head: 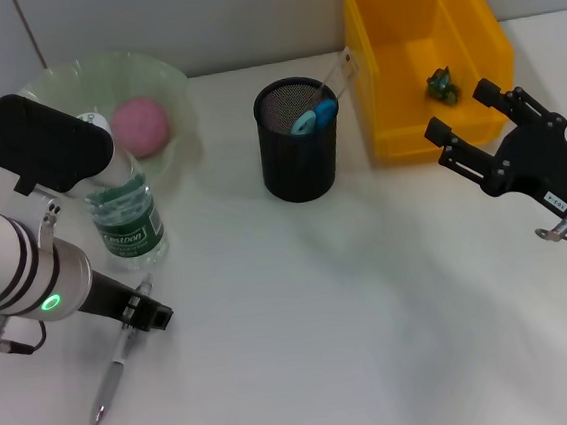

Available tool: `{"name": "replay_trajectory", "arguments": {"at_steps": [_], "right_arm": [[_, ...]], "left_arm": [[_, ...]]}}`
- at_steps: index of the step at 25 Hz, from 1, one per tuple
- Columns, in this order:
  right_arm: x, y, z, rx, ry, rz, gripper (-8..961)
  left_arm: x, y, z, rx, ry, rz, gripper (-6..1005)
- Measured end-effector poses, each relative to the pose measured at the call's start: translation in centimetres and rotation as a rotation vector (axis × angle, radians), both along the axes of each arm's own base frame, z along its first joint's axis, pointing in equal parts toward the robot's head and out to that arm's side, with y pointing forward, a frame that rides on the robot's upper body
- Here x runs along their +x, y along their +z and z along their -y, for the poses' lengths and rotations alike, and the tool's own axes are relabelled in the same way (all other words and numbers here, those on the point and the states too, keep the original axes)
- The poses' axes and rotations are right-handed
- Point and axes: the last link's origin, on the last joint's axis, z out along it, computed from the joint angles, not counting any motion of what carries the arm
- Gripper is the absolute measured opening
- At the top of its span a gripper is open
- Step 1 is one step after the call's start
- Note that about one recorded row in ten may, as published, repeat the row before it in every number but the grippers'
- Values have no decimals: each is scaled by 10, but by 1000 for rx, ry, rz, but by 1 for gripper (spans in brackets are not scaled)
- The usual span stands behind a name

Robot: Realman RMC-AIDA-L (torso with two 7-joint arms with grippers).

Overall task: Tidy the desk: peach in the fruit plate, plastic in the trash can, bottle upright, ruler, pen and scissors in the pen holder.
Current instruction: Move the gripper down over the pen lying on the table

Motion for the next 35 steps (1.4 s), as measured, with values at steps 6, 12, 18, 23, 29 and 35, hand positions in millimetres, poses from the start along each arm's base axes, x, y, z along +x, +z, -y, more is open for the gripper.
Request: {"name": "replay_trajectory", "arguments": {"at_steps": [6,12,18,23,29,35], "right_arm": [[0,0,0,0,-1,0,820],[0,0,0,0,-1,1,820],[0,0,0,0,-2,1,820],[1,0,0,0,-3,1,820],[1,0,0,0,-3,1,819],[0,0,0,0,-2,1,819]], "left_arm": [[1,0,0,1,-2,0,557],[0,0,-1,0,-1,-1,556],[-1,-2,-2,-6,4,-7,557],[-1,-2,-2,-7,5,-7,557],[-2,-2,-2,-7,6,-8,536],[-4,-4,-3,-13,14,-15,516]]}}
